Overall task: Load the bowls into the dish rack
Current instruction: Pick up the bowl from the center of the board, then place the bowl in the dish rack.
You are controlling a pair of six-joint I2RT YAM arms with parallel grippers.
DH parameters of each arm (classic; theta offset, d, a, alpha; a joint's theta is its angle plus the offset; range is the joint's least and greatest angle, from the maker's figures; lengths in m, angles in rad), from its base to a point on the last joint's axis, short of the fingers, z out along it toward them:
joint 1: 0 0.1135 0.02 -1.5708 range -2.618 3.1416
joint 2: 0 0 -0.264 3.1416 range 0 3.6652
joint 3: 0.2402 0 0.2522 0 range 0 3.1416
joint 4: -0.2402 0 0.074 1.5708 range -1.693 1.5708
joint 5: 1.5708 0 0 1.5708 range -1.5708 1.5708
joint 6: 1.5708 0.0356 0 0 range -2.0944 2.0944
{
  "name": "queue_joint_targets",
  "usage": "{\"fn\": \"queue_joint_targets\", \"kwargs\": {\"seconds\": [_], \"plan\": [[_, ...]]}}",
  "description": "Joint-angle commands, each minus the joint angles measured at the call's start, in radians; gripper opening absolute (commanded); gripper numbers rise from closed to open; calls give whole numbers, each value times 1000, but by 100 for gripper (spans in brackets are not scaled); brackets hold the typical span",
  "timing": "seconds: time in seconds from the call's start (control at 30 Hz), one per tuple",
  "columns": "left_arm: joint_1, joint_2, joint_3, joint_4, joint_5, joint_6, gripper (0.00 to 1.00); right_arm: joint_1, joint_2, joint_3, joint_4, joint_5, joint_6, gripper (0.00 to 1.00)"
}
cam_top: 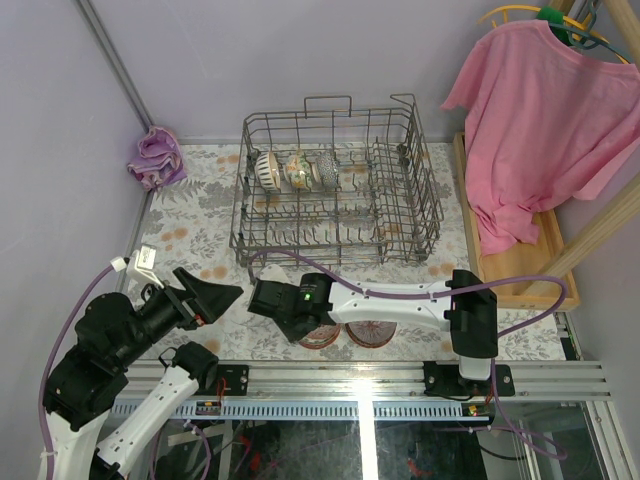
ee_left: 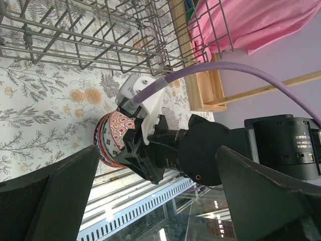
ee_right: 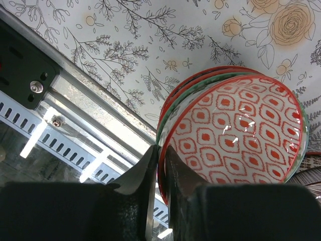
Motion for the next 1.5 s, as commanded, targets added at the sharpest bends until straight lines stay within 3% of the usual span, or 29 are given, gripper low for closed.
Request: {"fn": "queue_joint_targets", "kwargs": {"seconds": [0.0, 0.37, 0.77, 1.03, 1.27, 1.47], "plan": [[-1, -7, -1, 59, 23, -1, 100, 10, -61, 24, 19, -9, 7, 15], [-2, 8, 11, 66, 16, 4, 100, 6, -121, 36, -19, 87, 9, 2], [-2, 34, 7, 90, 8, 17, 100, -76, -328, 37, -55, 114, -18, 0], [-2, 42, -34, 122, 23, 14, 100, -386, -410, 166, -33, -61, -156, 1], [-2, 47, -49, 122, 19, 27, 100, -648, -287, 387, -33, -292, -260, 1], [-2, 63, -68, 123, 24, 37, 100, -821, -123, 526, 31, -521, -248, 1]]}}
